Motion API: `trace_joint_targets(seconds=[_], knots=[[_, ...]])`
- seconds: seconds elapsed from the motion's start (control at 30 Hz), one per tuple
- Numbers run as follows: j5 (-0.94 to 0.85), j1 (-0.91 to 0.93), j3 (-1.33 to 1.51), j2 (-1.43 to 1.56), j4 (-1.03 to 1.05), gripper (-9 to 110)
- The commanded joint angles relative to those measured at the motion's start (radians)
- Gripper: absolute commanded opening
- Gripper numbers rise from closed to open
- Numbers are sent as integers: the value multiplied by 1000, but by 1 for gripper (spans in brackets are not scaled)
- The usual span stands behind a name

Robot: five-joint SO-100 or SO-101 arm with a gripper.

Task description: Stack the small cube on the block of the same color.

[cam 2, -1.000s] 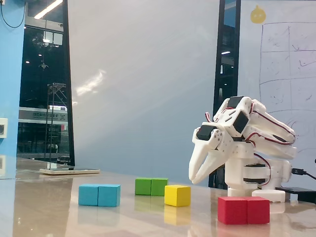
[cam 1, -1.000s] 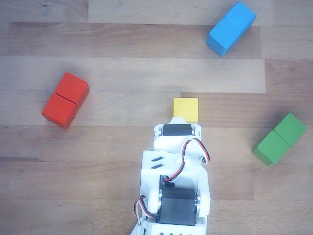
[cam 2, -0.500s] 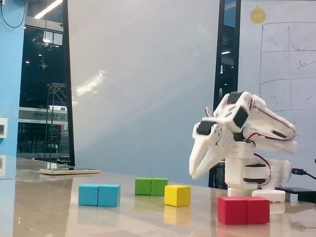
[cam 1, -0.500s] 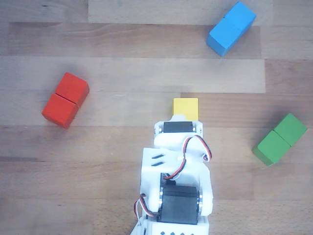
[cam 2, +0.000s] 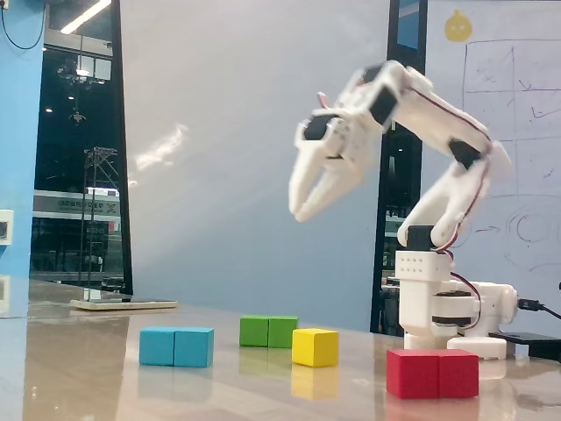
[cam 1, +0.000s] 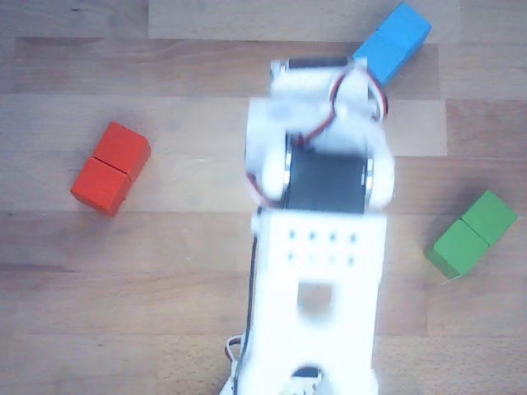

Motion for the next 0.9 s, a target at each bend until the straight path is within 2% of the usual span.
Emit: trace_joint_targets(seconds=[0.0, 0.27, 0.7, 0.87], knots=[[2, 0, -314, -247, 140, 1], [3, 2, -362, -405, 388, 0], [14, 17, -365, -420, 385, 0], [15, 184, -367, -423, 383, 0]])
